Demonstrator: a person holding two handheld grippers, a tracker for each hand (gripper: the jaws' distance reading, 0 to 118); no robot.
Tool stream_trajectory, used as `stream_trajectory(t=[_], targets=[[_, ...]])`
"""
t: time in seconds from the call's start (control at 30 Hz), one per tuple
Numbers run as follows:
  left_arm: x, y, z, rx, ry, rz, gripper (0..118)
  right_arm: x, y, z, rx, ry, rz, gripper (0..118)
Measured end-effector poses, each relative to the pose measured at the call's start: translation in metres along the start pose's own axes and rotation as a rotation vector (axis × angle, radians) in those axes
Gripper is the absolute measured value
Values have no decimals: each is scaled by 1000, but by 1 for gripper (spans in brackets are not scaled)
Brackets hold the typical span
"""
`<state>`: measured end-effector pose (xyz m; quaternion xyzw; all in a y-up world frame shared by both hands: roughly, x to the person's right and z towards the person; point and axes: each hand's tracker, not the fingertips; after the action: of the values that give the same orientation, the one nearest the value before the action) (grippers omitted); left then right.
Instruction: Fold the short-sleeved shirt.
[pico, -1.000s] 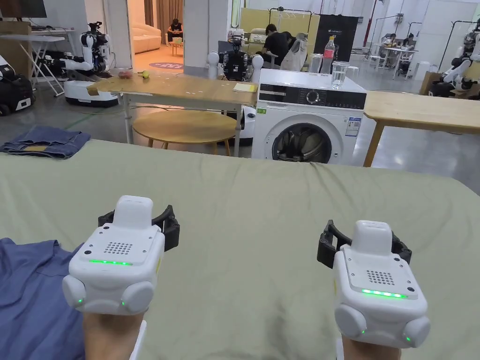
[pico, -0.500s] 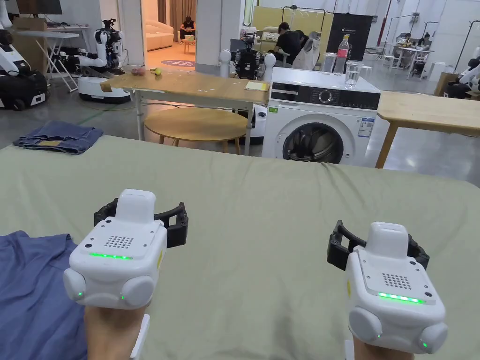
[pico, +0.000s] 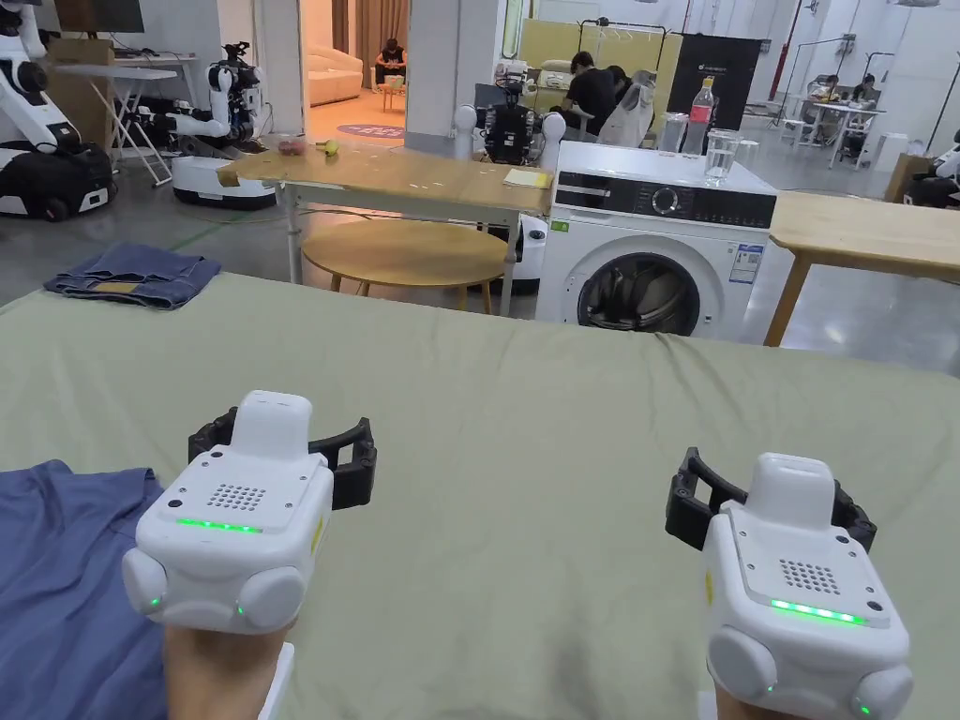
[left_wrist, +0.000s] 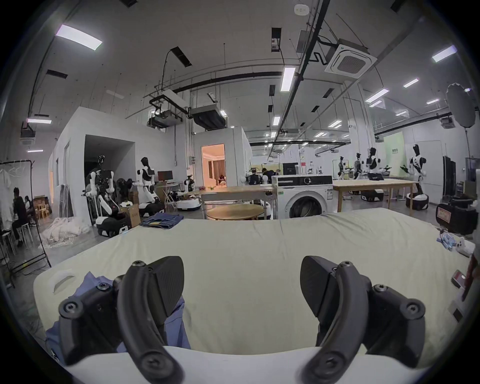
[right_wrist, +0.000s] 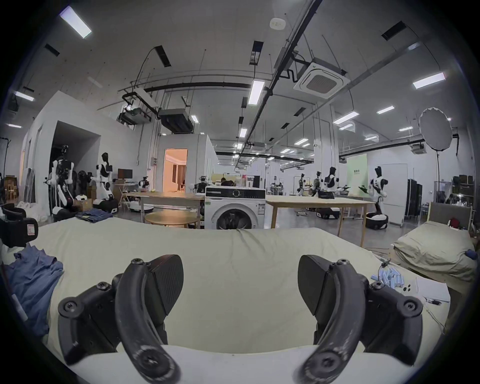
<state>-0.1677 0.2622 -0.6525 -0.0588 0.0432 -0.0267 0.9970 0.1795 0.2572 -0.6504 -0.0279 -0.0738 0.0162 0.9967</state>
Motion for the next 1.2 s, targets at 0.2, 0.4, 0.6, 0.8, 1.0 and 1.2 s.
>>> stream_trajectory(t=[0.2, 0.4, 0.6, 0.8, 1.0, 1.2], targets=[[4, 1, 2, 11, -1, -4, 94, -1, -4, 1, -3, -4, 1, 92], [10, 1, 3, 21, -9, -15, 94, -3, -6, 2, -13, -2, 4, 92], [9, 0, 3, 18, 0, -16, 94, -6, -6, 3, -6, -4, 7, 92], [1, 0, 7, 22, 19, -6, 93, -10, -1, 5, -6, -6, -4, 92], [-9, 1, 17, 60, 34, -9, 42, -20, 0, 10, 14, -5, 8, 64], [-14, 4, 22, 61, 49, -21, 0, -30, 3, 17, 68, -95, 51, 0]])
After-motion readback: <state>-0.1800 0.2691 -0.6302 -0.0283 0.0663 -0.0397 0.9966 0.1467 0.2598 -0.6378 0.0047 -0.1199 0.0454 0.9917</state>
